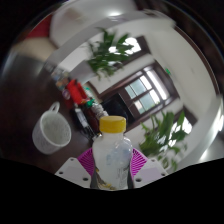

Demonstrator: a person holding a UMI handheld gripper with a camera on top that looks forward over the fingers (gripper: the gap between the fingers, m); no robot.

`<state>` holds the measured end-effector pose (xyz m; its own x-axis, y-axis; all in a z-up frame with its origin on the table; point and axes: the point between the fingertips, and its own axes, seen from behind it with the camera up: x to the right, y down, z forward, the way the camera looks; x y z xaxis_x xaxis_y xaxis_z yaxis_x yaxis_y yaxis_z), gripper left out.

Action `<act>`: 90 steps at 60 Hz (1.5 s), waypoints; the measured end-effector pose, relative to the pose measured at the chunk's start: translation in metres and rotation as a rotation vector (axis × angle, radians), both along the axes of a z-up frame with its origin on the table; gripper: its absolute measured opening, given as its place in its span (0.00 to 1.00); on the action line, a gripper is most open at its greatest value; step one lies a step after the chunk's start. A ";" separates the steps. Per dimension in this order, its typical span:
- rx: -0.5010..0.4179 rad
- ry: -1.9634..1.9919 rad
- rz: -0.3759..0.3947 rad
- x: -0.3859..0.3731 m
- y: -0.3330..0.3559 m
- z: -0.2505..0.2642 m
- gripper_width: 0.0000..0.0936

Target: Pour water

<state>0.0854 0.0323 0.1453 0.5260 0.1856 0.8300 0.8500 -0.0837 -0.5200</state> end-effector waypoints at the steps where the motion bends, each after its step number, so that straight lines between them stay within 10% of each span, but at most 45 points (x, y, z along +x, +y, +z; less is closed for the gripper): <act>1: -0.008 0.066 -0.010 0.003 0.000 0.001 0.45; 23: -0.196 0.940 -0.040 0.024 0.002 -0.050 0.45; 48: -0.100 0.984 -0.056 0.035 -0.002 -0.068 0.47; 67: -0.159 0.946 -0.132 0.040 -0.021 -0.074 0.92; 90: -0.115 0.961 -0.270 0.032 -0.143 -0.059 0.92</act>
<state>0.1177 -0.1111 0.0868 0.9998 0.0135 0.0161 0.0194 -0.3045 -0.9523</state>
